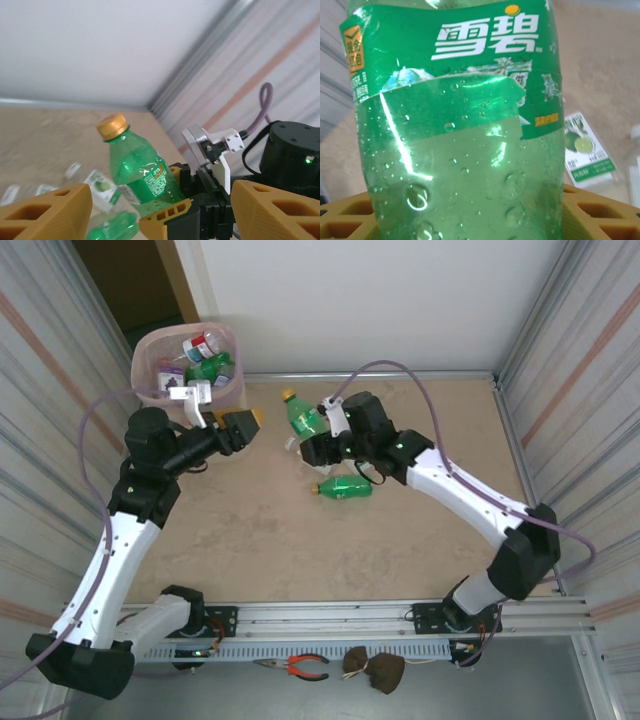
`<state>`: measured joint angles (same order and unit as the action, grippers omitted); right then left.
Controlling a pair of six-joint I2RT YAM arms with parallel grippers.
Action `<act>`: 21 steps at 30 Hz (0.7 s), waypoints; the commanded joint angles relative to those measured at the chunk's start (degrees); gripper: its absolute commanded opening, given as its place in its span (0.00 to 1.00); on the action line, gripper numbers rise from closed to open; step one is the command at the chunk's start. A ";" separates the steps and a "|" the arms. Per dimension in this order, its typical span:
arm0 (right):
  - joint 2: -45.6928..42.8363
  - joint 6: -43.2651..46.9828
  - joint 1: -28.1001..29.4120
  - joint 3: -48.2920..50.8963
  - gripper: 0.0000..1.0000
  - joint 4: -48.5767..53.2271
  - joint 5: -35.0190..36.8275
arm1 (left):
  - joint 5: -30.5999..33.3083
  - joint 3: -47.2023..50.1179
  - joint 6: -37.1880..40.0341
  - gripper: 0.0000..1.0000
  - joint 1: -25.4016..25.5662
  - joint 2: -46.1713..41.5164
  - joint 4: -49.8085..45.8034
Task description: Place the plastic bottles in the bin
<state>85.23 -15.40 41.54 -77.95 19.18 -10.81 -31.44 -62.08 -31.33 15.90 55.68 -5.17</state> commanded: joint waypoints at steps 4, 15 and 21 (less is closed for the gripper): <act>-9.67 -1.54 0.26 3.57 0.57 -11.36 -4.82 | -5.12 -6.52 9.57 0.79 8.72 1.47 6.95; -19.30 -2.75 1.69 5.78 0.57 -19.06 -9.92 | -1.66 -12.77 17.33 0.83 17.56 4.23 6.23; -22.36 -2.30 3.08 7.13 0.57 -23.46 -15.23 | -2.83 -14.67 17.51 0.85 18.21 5.47 7.42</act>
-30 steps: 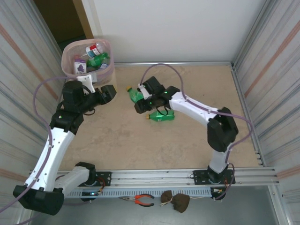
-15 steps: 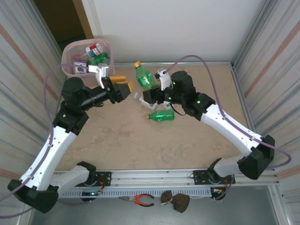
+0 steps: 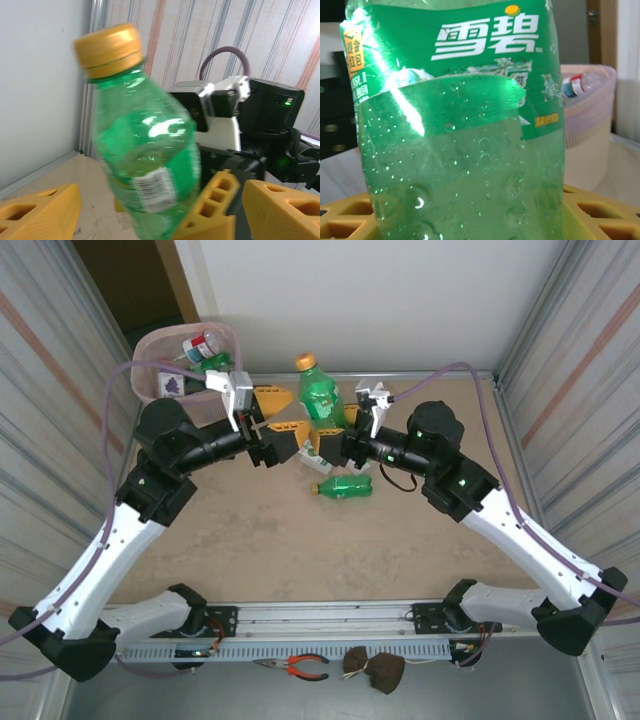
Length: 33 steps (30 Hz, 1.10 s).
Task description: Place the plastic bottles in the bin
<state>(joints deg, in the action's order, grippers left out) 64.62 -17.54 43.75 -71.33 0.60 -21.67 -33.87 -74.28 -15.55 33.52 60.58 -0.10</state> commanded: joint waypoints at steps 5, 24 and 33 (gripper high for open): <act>-1.92 0.57 2.39 0.46 0.57 -5.70 -6.89 | -5.68 -6.28 2.03 0.85 2.14 3.40 2.42; -3.29 1.86 3.28 0.22 0.61 -5.83 -6.57 | -13.20 -8.91 3.95 0.54 3.93 4.93 3.19; -4.39 2.84 3.44 0.49 0.81 -4.15 -4.22 | -6.05 -16.09 11.42 0.51 3.77 4.96 -11.22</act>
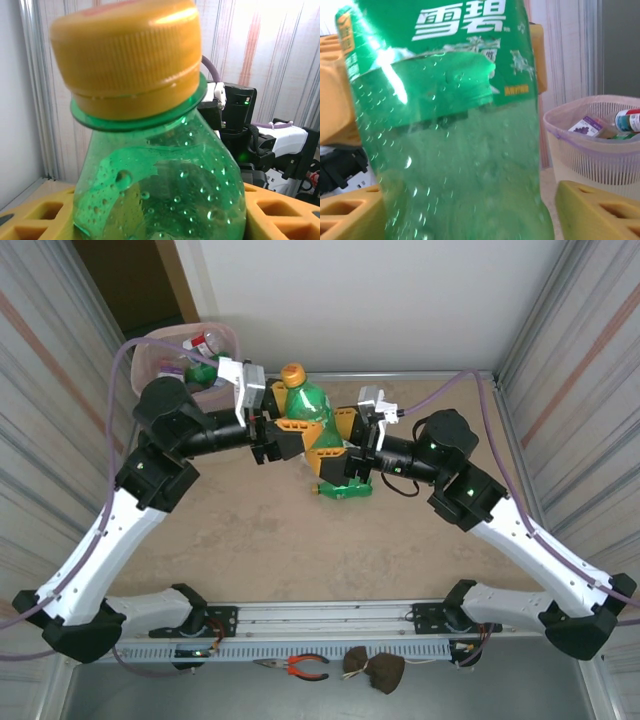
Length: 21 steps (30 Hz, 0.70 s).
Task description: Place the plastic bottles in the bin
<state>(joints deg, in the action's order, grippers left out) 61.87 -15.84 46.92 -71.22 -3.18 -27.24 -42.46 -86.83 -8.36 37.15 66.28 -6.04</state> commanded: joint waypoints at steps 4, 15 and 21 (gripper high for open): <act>-2.57 1.89 0.29 0.40 0.86 1.00 1.94 | 7.26 -8.49 7.16 0.49 -1.39 -0.06 -13.13; -4.85 4.92 0.24 1.03 0.89 4.66 6.64 | 16.76 -22.09 6.53 0.48 -16.71 4.76 -31.81; -4.91 5.73 0.27 0.90 0.89 5.99 7.73 | 19.70 -30.44 6.34 0.48 -27.04 11.18 -42.18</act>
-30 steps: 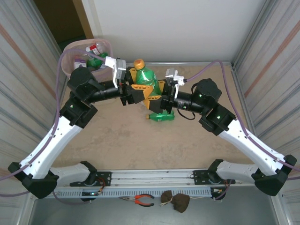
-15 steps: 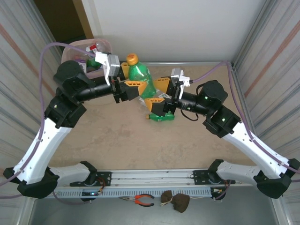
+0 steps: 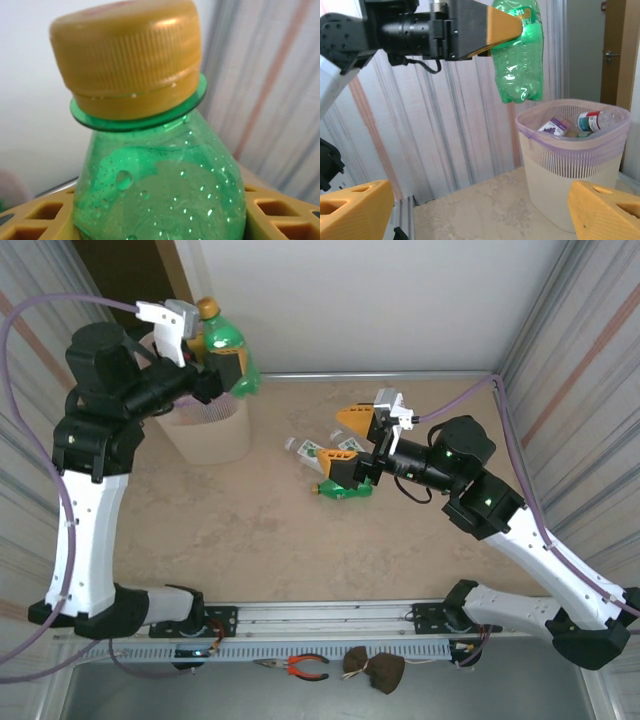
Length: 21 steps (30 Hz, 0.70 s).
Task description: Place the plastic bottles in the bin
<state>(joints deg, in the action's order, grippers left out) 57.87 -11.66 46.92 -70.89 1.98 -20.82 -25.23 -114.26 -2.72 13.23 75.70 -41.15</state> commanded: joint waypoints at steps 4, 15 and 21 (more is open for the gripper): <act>-0.84 1.71 0.19 0.49 0.89 1.00 1.57 | 2.17 -5.31 0.91 0.48 -9.11 5.67 -9.54; 0.10 2.49 -0.01 -0.47 0.89 1.31 1.59 | -0.56 -11.71 1.14 0.46 -16.82 18.81 -10.63; 0.29 2.95 0.02 -1.17 0.89 1.98 1.66 | -2.53 -19.69 1.39 0.46 -17.50 28.74 -13.61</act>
<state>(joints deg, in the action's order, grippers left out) 58.26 -9.82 46.92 -70.85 3.55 -19.49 -25.45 -129.95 -2.68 -3.81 101.67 -52.38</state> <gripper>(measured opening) 0.891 0.595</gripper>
